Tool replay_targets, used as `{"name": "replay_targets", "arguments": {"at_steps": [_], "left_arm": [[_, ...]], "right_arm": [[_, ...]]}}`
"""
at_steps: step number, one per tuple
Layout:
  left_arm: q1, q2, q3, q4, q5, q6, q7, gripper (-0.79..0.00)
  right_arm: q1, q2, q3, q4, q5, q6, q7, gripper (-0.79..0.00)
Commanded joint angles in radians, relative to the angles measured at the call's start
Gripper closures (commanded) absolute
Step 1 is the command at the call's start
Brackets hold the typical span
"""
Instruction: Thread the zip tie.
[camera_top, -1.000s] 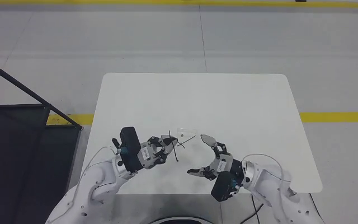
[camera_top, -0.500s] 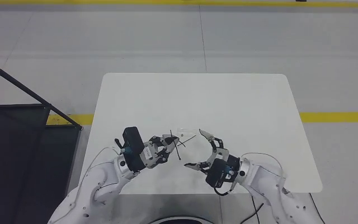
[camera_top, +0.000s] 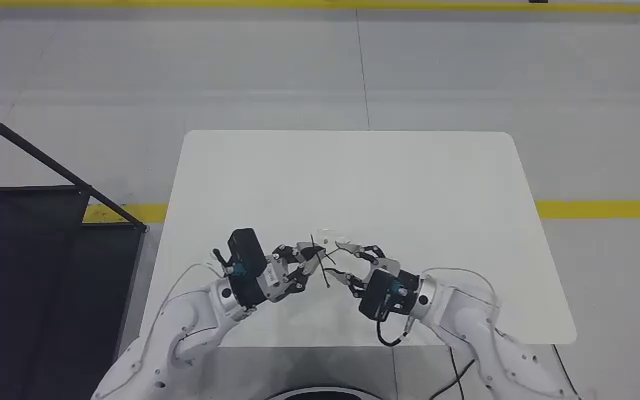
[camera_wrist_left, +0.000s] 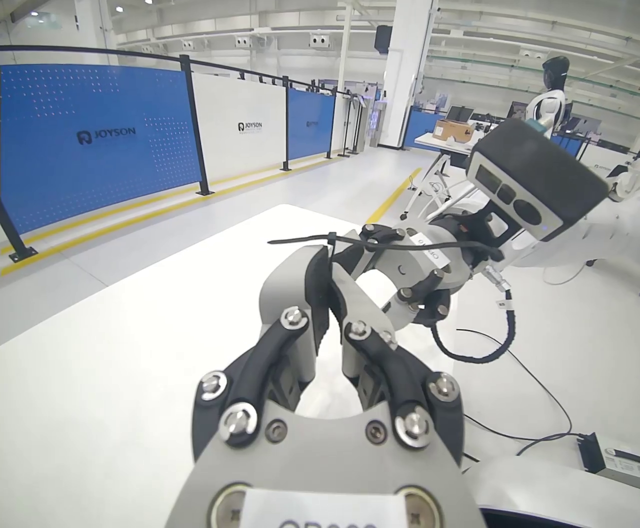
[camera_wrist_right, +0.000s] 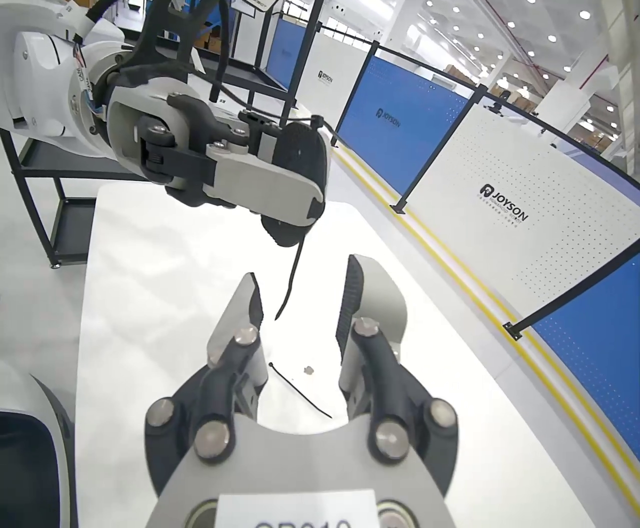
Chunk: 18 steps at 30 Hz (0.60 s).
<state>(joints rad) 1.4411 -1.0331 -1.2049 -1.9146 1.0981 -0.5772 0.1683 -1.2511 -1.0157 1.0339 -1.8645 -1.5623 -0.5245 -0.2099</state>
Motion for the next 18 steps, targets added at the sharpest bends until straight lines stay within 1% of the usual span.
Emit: {"name": "replay_targets", "arguments": {"at_steps": [1,4,6,11,12,15,16,18], "left_arm": [[0.0,-0.001,0.001,0.0,0.002,0.0,-0.002,0.0],[-0.001,-0.003,0.001,0.0,0.002,0.0,-0.003,0.0],[-0.001,-0.004,0.001,0.001,0.003,-0.001,-0.003,0.0],[0.0,-0.006,0.0,0.002,0.004,-0.001,0.0,0.0],[0.0,-0.006,-0.001,0.002,0.004,-0.001,0.002,0.0],[0.001,-0.008,-0.001,0.002,0.005,-0.003,0.002,0.0],[0.001,-0.008,-0.002,0.003,0.005,-0.004,0.003,0.0],[0.001,-0.009,-0.003,0.003,0.006,-0.006,0.003,0.0]], "right_arm": [[0.003,-0.002,-0.004,0.001,-0.001,-0.003,0.005,-0.357],[0.008,-0.005,-0.006,0.003,0.001,-0.005,0.007,-0.342],[0.009,-0.006,-0.007,0.005,-0.001,-0.008,0.007,-0.314],[0.01,-0.009,-0.005,0.006,0.0,-0.011,0.006,-0.188],[0.009,-0.009,-0.005,0.007,0.0,-0.011,0.005,-0.132],[0.008,-0.01,-0.003,0.007,-0.002,-0.012,0.005,-0.012],[0.008,-0.011,-0.002,0.007,-0.002,-0.013,0.005,0.0],[0.007,-0.011,0.0,0.008,-0.002,-0.016,0.003,0.0]]}}
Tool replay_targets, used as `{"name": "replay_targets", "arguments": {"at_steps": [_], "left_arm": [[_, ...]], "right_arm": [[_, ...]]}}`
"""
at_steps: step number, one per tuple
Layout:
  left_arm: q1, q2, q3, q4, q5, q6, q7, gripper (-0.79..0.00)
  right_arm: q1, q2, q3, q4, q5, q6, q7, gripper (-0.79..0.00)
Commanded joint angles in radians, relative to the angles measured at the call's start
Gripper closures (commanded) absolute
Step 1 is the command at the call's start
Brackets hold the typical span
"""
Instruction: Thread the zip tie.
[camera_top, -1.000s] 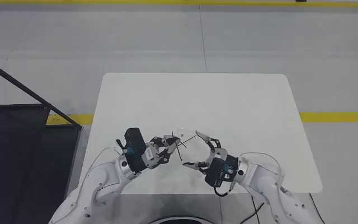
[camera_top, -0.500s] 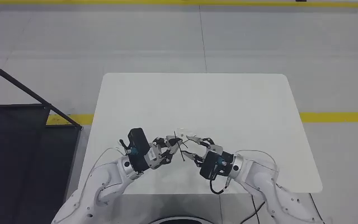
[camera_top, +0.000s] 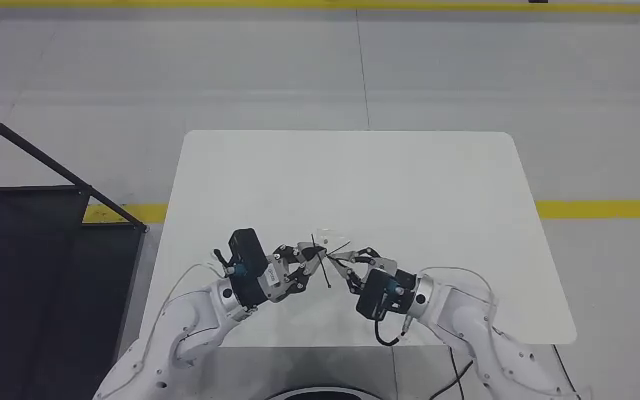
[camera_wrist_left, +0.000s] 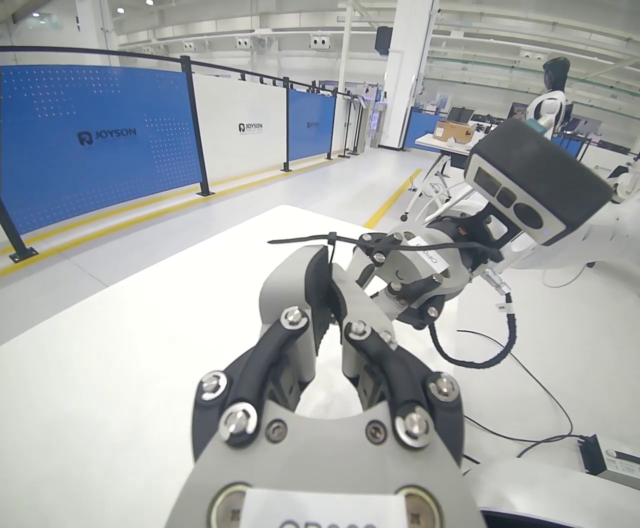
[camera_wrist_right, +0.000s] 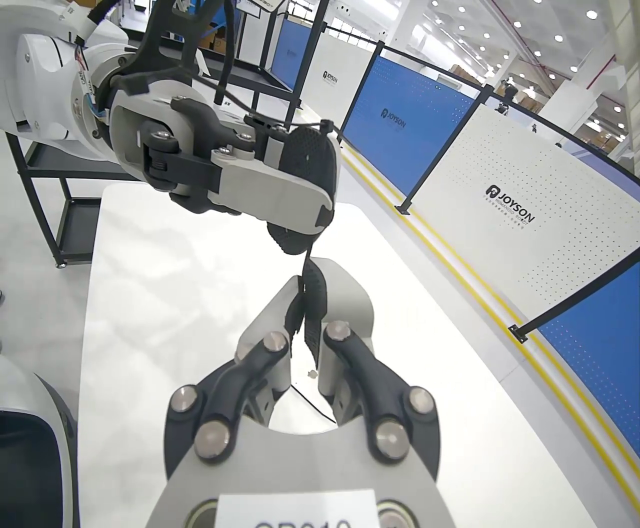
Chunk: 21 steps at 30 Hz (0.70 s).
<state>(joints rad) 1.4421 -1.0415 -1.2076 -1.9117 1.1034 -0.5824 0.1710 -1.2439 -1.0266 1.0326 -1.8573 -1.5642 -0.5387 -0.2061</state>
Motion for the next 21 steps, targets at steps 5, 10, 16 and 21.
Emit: {"name": "replay_targets", "arguments": {"at_steps": [5,10,16,21], "left_arm": [[0.001,-0.002,-0.004,0.002,-0.001,-0.003,0.001,0.0],[0.001,-0.004,-0.007,0.003,-0.009,-0.01,0.002,-0.117],[-0.001,-0.005,-0.011,0.007,-0.017,-0.029,-0.014,-0.351],[0.001,-0.006,-0.019,0.012,-0.022,-0.033,-0.017,-0.332]], "right_arm": [[-0.003,-0.002,0.007,0.004,0.0,-0.006,-0.007,0.0],[-0.006,-0.003,0.015,0.009,0.009,-0.008,-0.01,0.0],[-0.017,-0.003,0.038,0.013,0.032,-0.008,-0.03,0.0],[-0.029,-0.002,0.057,0.015,0.044,-0.015,-0.045,0.0]]}}
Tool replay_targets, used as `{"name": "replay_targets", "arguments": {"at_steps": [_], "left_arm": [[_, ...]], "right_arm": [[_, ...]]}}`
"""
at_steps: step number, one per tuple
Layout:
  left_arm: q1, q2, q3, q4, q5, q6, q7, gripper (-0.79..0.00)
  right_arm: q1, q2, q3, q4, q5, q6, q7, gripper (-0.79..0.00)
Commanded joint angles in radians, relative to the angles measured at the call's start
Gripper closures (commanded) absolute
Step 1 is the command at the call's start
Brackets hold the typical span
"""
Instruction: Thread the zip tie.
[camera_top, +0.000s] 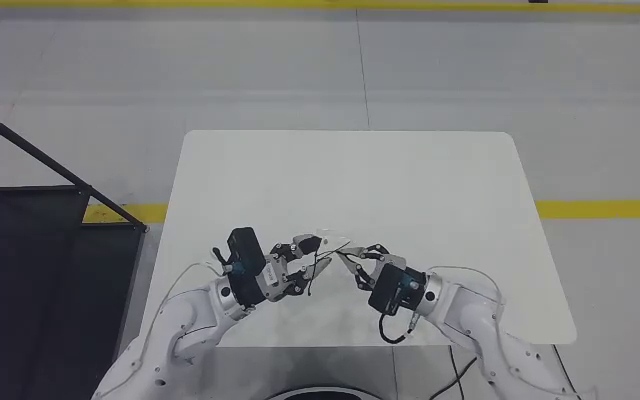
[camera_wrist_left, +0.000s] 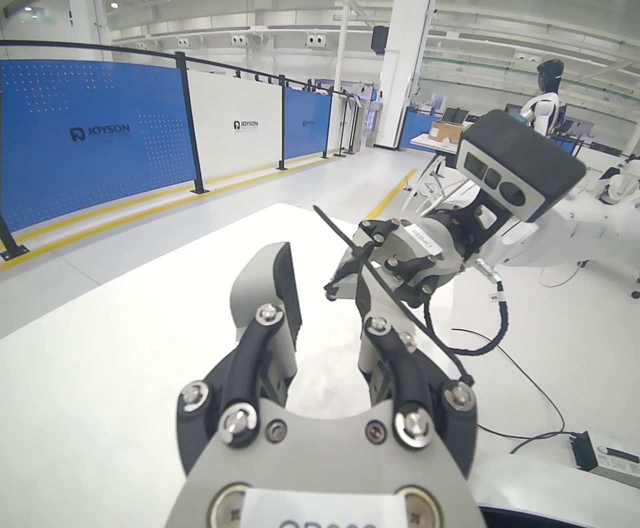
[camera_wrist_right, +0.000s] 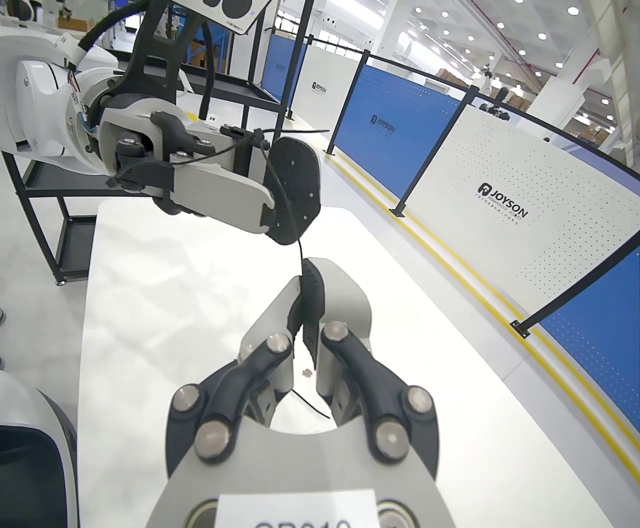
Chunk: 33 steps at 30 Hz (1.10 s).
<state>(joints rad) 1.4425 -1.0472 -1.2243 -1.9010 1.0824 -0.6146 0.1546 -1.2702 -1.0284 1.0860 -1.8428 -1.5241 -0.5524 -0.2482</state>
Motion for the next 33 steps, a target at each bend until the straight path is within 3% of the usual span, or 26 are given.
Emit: {"name": "replay_targets", "arguments": {"at_steps": [1,7,17,24,27,28,29,33], "left_arm": [[0.001,0.0,-0.004,0.001,-0.001,-0.002,-0.001,-0.326],[0.009,0.001,-0.027,0.009,-0.026,-0.019,-0.003,-0.311],[0.025,0.008,-0.088,0.042,-0.215,-0.111,-0.058,-0.302],[-0.012,0.024,-0.073,0.092,-0.647,-0.236,-0.324,-0.277],[-0.036,0.036,-0.062,0.11,-0.84,-0.225,-0.482,-0.376],[-0.046,0.041,-0.055,0.114,-0.906,-0.201,-0.551,-0.708],[-0.054,0.045,-0.051,0.117,-0.945,-0.178,-0.606,-0.785],[-0.054,0.045,-0.051,0.117,-0.945,-0.178,-0.606,-0.785]], "right_arm": [[-0.004,0.0,0.007,0.001,0.009,-0.005,-0.007,0.0],[-0.005,0.002,0.022,0.018,0.058,-0.074,-0.04,0.0],[0.094,0.001,0.003,0.16,0.249,-0.431,-0.075,0.0],[0.197,0.012,-0.133,0.24,0.358,-0.46,-0.068,0.0],[0.25,0.029,-0.2,0.261,0.391,-0.46,-0.073,0.0],[0.261,0.033,-0.206,0.269,0.392,-0.46,-0.073,0.0],[0.261,0.033,-0.206,0.269,0.392,-0.46,-0.073,0.0],[0.261,0.033,-0.206,0.269,0.392,-0.46,-0.073,0.0]]}}
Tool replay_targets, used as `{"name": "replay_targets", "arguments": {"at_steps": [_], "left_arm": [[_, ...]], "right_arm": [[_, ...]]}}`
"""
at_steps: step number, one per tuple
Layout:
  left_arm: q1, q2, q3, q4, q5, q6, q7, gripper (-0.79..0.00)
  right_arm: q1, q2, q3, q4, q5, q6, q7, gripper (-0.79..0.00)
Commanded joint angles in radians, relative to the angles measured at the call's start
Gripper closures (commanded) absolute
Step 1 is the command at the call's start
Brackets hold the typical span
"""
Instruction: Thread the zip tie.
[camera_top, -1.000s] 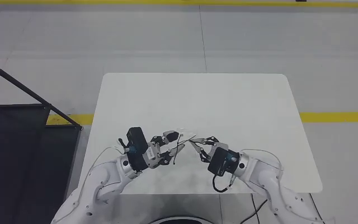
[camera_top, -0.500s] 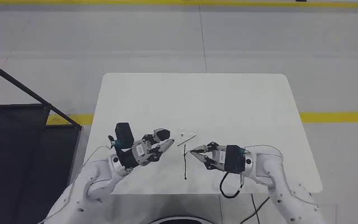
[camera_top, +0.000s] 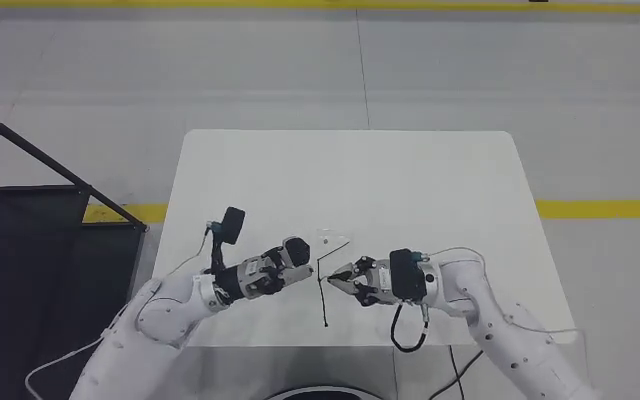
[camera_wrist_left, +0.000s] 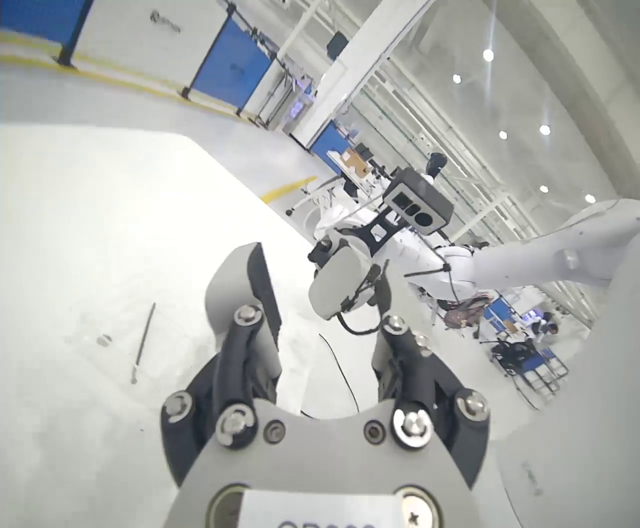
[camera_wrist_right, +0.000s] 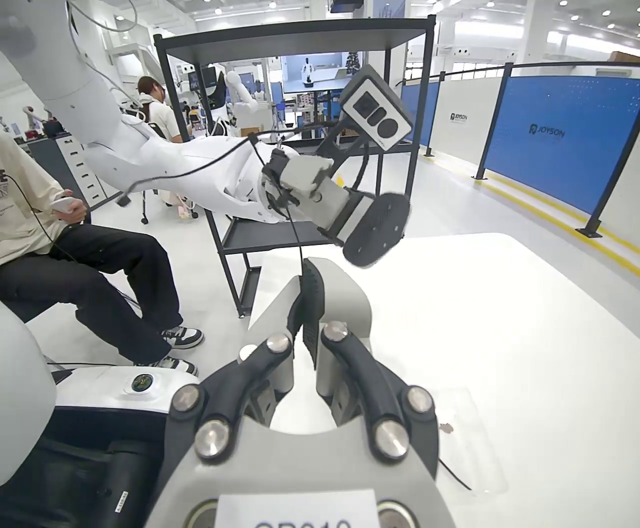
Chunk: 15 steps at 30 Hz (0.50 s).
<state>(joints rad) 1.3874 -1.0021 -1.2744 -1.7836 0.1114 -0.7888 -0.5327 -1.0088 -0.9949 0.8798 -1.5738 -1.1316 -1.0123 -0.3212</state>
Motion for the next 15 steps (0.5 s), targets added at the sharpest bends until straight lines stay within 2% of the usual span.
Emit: {"name": "replay_targets", "arguments": {"at_steps": [1,6,9,12,15], "left_arm": [[0.001,0.0,0.0,0.0,0.026,-0.004,0.081,-0.785],[0.001,-0.001,-0.001,-0.001,0.026,0.002,0.086,-0.785],[0.006,-0.005,-0.001,-0.016,0.018,0.033,0.135,-0.785],[0.007,-0.009,0.016,-0.014,-0.056,0.041,0.145,-0.785],[-0.006,-0.01,0.033,0.001,-0.165,0.046,0.097,-0.785]], "right_arm": [[0.0,0.0,0.0,0.0,0.0,0.0,0.0,0.0],[0.0,0.0,0.0,0.0,0.0,0.0,0.0,0.0],[-0.011,-0.001,0.002,-0.008,0.01,0.015,0.013,0.0],[-0.012,-0.001,0.005,0.001,0.034,0.0,0.023,0.0],[0.003,0.003,-0.019,0.017,0.07,0.0,0.047,0.0]]}}
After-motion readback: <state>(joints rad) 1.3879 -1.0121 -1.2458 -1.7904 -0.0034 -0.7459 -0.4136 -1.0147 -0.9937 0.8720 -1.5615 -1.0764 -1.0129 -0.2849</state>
